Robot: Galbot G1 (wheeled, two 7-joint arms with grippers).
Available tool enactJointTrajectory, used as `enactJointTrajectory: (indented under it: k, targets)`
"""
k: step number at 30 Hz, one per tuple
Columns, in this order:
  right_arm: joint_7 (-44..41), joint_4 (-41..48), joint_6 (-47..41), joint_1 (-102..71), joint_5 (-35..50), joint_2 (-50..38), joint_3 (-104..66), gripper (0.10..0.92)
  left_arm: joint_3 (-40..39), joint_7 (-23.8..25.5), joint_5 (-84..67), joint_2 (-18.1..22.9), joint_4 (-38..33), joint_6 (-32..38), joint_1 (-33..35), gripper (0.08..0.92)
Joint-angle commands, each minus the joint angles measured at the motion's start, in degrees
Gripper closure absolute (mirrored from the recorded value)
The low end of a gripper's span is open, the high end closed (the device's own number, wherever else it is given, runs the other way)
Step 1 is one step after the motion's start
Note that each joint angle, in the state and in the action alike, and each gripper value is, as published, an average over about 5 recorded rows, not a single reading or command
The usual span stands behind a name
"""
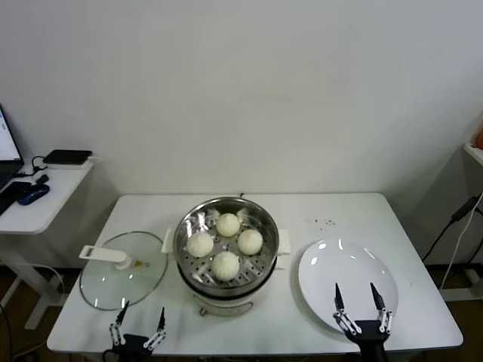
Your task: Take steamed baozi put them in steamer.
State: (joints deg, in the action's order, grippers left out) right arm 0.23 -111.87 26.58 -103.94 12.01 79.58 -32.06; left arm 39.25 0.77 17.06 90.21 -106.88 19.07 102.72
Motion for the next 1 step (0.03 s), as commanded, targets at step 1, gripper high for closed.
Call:
enactJointTrajectory:
  k: [1]
  targets:
    - [0.2,0.2,-0.2,-0.1,-0.5,0.4,0.3,0.203,0.1,0.1,-0.2,-0.2,0.0,-0.1,-0.1,0.177]
